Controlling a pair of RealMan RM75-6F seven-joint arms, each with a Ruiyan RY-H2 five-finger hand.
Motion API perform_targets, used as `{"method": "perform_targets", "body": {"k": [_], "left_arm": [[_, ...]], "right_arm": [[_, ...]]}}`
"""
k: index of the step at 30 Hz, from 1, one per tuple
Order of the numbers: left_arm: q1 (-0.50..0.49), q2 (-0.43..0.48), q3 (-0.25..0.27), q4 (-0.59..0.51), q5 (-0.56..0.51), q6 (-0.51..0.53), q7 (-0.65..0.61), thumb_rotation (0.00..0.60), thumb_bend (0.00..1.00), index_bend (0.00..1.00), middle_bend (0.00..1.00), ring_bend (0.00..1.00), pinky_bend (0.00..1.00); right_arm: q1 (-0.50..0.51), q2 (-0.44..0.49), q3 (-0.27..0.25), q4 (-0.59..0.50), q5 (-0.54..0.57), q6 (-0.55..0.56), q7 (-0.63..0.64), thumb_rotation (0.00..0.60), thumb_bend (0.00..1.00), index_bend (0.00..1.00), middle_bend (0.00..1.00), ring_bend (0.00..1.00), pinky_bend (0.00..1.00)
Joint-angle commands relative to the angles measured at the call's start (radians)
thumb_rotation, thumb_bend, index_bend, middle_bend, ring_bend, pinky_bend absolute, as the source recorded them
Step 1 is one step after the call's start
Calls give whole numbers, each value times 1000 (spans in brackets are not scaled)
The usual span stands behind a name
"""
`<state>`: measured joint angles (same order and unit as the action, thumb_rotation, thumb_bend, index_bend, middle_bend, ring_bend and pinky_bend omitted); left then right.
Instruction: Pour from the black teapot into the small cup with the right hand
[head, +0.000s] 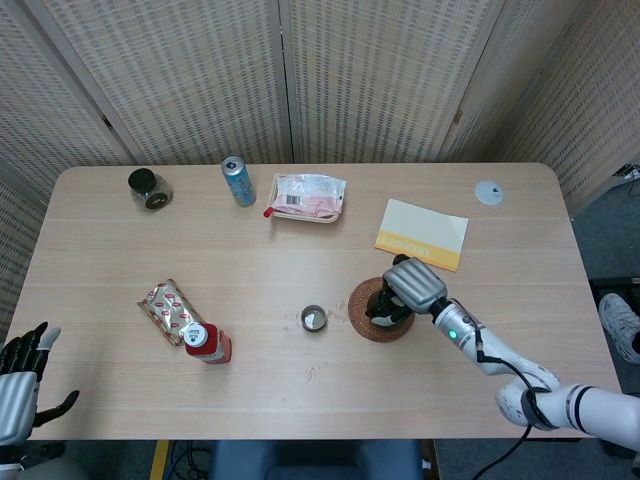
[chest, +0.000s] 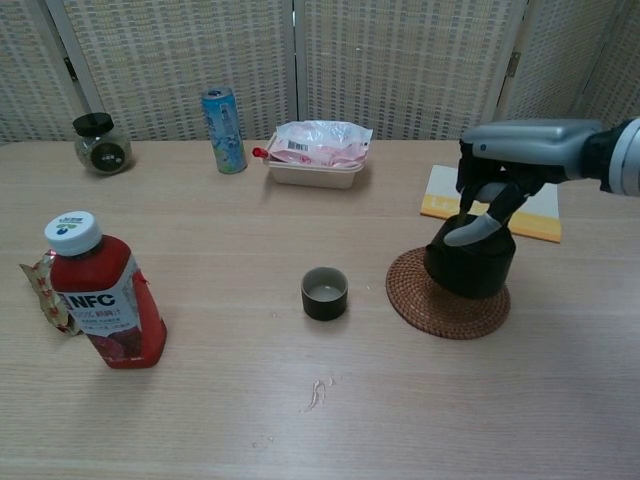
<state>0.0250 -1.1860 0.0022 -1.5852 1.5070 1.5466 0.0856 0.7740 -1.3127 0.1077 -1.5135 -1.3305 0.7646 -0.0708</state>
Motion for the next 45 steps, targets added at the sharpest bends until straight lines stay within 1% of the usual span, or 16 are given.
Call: {"method": "perform_targets", "body": {"k": [1, 2, 4, 6, 9, 12, 17, 22, 23, 27, 29, 42, 45], "left_arm": [[-1, 1, 0, 0, -1, -3, 2, 600, 210, 55, 0, 0, 0], [-1, 0, 0, -1, -1, -4, 2, 600, 210, 55, 0, 0, 0], [-3, 0, 0, -2, 0, -5, 2, 600, 210, 55, 0, 0, 0], [-4, 0, 0, -2, 1, -6, 1, 600, 210, 55, 0, 0, 0], [-4, 0, 0, -3, 3, -4, 0, 600, 210, 55, 0, 0, 0], [-3, 1, 0, -3, 3, -3, 0, 600, 210, 55, 0, 0, 0], [-2, 3, 0, -5, 3, 0, 1, 600, 210, 55, 0, 0, 0], [-2, 2, 0, -7, 4, 0, 2, 600, 210, 55, 0, 0, 0], [-2, 2, 0, -6, 4, -1, 1, 600, 210, 55, 0, 0, 0], [-1, 1, 1, -5, 3, -1, 1, 600, 210, 55, 0, 0, 0], [0, 1, 0, -5, 2, 1, 0, 600, 210, 55, 0, 0, 0], [3, -1, 0, 2, -2, 2, -4, 600, 211, 55, 0, 0, 0], [4, -2, 0, 5, -4, 1, -5, 600, 210, 55, 0, 0, 0]], "right_arm": [[-2, 19, -7, -22, 10, 3, -28, 350, 0, 1000, 1000, 898, 281], [-4, 23, -9, -27, 12, 5, -34, 350, 10, 1000, 1000, 898, 281], [-8, 28, -12, -37, 13, 11, -41, 351, 64, 1000, 1000, 898, 281], [-11, 32, -16, -43, 10, 16, -44, 350, 152, 1000, 1000, 898, 281], [-15, 37, -22, -50, 5, 23, -48, 351, 254, 1000, 1000, 898, 282], [-20, 37, -26, -52, -1, 33, -54, 351, 335, 1000, 1000, 898, 295], [-24, 37, -27, -51, -6, 45, -56, 351, 358, 1000, 1000, 898, 316], [-23, 37, -27, -52, -11, 47, -47, 356, 394, 1000, 1000, 898, 426], [-22, 38, -26, -52, -10, 44, -46, 368, 409, 1000, 1000, 898, 441], [-17, 38, -24, -50, -8, 39, -44, 424, 454, 1000, 1000, 898, 449], [-14, 38, -23, -49, -7, 35, -45, 442, 467, 1000, 1000, 898, 449], [7, 31, -19, -47, 14, 10, -75, 477, 488, 1000, 1000, 898, 509], [12, 27, -19, -45, 18, 6, -81, 490, 487, 1000, 1000, 898, 540]]}}
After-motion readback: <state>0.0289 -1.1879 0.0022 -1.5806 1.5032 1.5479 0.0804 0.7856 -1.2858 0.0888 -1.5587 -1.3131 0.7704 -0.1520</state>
